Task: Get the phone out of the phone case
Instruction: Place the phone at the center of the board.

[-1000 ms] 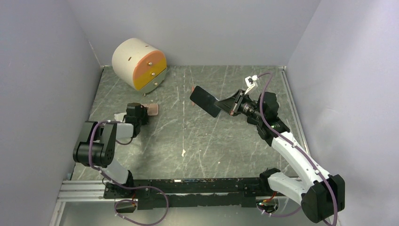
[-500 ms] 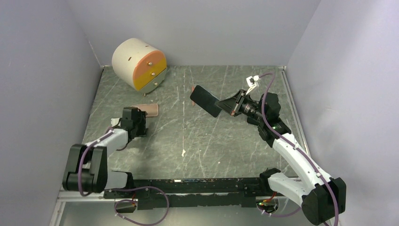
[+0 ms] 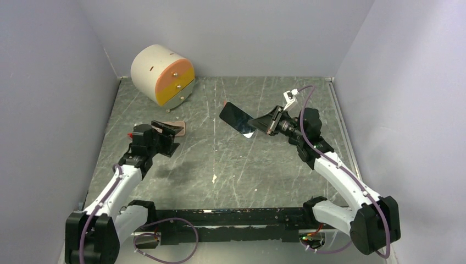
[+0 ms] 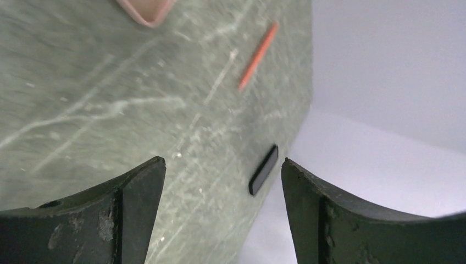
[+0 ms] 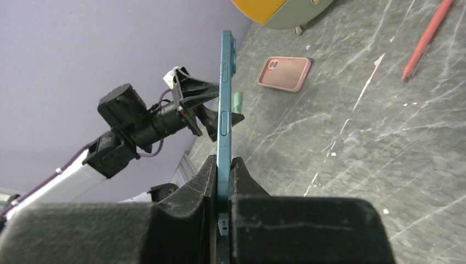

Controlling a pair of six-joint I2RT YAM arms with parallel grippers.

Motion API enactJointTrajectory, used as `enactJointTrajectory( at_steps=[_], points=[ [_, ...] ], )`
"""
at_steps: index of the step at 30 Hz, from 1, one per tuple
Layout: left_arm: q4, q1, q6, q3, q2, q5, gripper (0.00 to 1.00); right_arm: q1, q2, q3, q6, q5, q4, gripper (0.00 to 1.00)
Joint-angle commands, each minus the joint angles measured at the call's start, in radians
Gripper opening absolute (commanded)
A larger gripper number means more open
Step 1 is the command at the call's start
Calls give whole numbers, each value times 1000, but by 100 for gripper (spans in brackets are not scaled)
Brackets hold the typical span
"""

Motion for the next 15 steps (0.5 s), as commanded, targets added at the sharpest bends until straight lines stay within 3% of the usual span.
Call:
enactJointTrajectory(
  at_steps=[1,8,15],
  points=[
    [125,-43,84,-9,-67,146,81,-1,14,-13,116,3,201,0],
    [361,-210,84,1,-87,127,80,17,67,-47,238,31,316,0],
    [538,-328,73,55,26,144,77,58,84,-60,316,81,388,0]
  ],
)
